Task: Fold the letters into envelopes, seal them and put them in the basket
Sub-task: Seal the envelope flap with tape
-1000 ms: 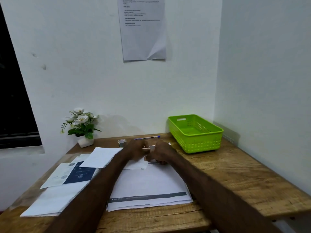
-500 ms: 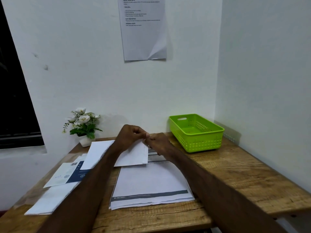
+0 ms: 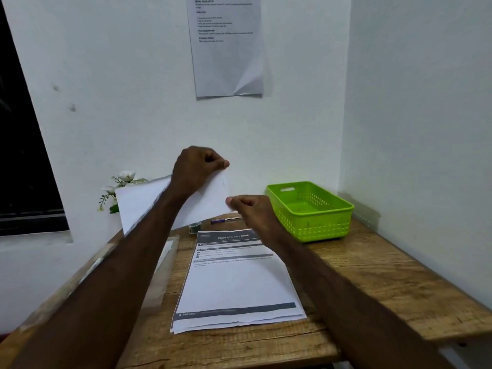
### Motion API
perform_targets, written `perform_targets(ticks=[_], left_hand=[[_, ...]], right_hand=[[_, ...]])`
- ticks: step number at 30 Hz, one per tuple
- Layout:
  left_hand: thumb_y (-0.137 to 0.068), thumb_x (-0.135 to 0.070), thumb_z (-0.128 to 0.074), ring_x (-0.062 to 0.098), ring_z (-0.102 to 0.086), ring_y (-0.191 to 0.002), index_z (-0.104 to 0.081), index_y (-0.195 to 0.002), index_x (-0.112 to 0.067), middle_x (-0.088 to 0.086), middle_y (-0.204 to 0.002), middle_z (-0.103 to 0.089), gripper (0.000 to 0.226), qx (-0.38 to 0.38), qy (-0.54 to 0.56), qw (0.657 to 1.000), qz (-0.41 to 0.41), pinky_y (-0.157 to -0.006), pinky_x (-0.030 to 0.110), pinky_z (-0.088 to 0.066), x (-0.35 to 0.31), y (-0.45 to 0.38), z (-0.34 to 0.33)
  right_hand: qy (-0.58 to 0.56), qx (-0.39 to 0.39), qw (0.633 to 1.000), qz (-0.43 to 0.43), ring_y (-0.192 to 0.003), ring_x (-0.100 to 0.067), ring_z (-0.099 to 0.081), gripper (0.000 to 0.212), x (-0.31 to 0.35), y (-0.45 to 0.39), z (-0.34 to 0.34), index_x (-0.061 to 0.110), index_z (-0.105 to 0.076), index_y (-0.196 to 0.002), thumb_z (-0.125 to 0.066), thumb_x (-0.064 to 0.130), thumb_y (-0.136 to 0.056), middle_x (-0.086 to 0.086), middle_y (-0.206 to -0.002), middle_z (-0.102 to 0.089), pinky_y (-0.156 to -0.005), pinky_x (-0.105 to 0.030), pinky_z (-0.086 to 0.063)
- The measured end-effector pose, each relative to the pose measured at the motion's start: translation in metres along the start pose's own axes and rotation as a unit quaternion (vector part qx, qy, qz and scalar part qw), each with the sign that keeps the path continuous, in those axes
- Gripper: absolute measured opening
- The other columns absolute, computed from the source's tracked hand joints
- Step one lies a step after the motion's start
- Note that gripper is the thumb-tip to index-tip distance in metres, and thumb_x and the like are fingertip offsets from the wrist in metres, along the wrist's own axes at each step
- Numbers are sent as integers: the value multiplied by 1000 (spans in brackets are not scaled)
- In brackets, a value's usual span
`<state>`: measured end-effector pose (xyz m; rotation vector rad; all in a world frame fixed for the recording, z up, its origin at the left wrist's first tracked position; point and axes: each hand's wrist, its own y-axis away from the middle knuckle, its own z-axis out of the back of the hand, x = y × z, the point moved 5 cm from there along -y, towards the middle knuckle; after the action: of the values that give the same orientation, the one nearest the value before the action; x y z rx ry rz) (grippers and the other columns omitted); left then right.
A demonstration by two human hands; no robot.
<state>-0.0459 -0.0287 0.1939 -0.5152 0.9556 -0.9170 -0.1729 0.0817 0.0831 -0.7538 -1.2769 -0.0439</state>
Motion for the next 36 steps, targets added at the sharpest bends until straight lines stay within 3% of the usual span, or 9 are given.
perform_targets(ticks=[5, 10, 12, 14, 16, 19, 25, 31, 36], left_hand=[[-79, -41, -81, 4, -68, -74, -81, -77, -23, -11, -76, -75, 18, -10, 5, 1000, 21, -70, 27, -51, -21, -21, 13], [-60, -40, -91, 11, -59, -57, -73, -63, -10, 6, -62, -69, 35, -20, 131, 973, 189, -63, 28, -44, 21, 2, -12], [-52, -42, -87, 20, -68, -62, -67, -58, -7, 14, -60, -65, 41, -20, 148, 957, 249, -64, 32, -48, 50, 24, -27], [-56, -40, -89, 34, -75, -76, -63, -58, -8, 17, -64, -67, 41, -17, 142, 940, 310, -67, 37, -58, 74, 50, -40], [-65, -29, -91, 35, -73, -69, -57, -53, -8, 16, -56, -66, 41, -12, 122, 932, 340, -59, 33, -57, 98, 73, -52], [-75, -22, -87, 28, -70, -58, -66, -60, -2, 7, -48, -66, 33, 47, 71, 925, 369, -63, 41, -63, 120, 91, -66], [-81, -38, -81, 21, -63, -66, -70, -78, -1, 7, -69, -67, 38, 116, -90, 928, 342, -59, 28, -42, 133, 105, -64], [-88, -25, -72, 27, -69, -93, -77, -103, -11, 9, -101, -75, 21, 68, -289, 927, 230, -72, 34, -52, 129, 103, -54], [-94, -26, -67, 31, -65, -106, -67, -126, -21, 13, -126, -57, 32, 95, -309, 929, 179, -83, 36, -51, 134, 101, -60]], right_hand=[[-140, -133, 981, -33, -59, -7, -53, 9, 2, -11, 24, 13, -78, -89, -74, 20, -91, 4, -76, -68, -45, -24, -41], [-138, -147, 975, -94, -55, -10, -59, 16, -10, -17, 32, 17, -73, -85, -65, 22, -97, 5, -68, -67, -44, -21, -44], [-110, -138, 976, -124, -56, -13, -57, 23, -22, -17, 29, 15, -68, -75, -62, 18, -97, 1, -66, -63, -45, -20, -44], [-12, -118, 983, -137, -58, -17, -48, 33, -38, -20, 25, 13, -56, -63, -56, 12, -96, -3, -63, -53, -46, -20, -39], [170, -78, 975, -121, -70, -19, -50, 35, -53, -24, 21, 12, -49, -62, -50, 11, -97, -12, -68, -58, -59, -30, -42], [327, -16, 939, -109, -99, -30, -65, 30, -73, -26, 10, 10, -65, -83, -42, 22, -99, -21, -108, -71, -79, -34, -43], [465, 2, 883, -57, -105, -30, -67, 29, -76, -13, 1, 8, -72, -98, -55, 31, -95, -11, -109, -72, -74, -32, -50], [507, -4, 861, -42, -107, -31, -67, 25, -77, -12, -3, 8, -73, -99, -53, 22, -94, -12, -110, -72, -79, -34, -52], [512, -2, 858, -35, -109, -28, -67, 25, -79, -12, -9, 12, -74, -102, -51, 20, -94, -7, -110, -73, -83, -32, -52]])
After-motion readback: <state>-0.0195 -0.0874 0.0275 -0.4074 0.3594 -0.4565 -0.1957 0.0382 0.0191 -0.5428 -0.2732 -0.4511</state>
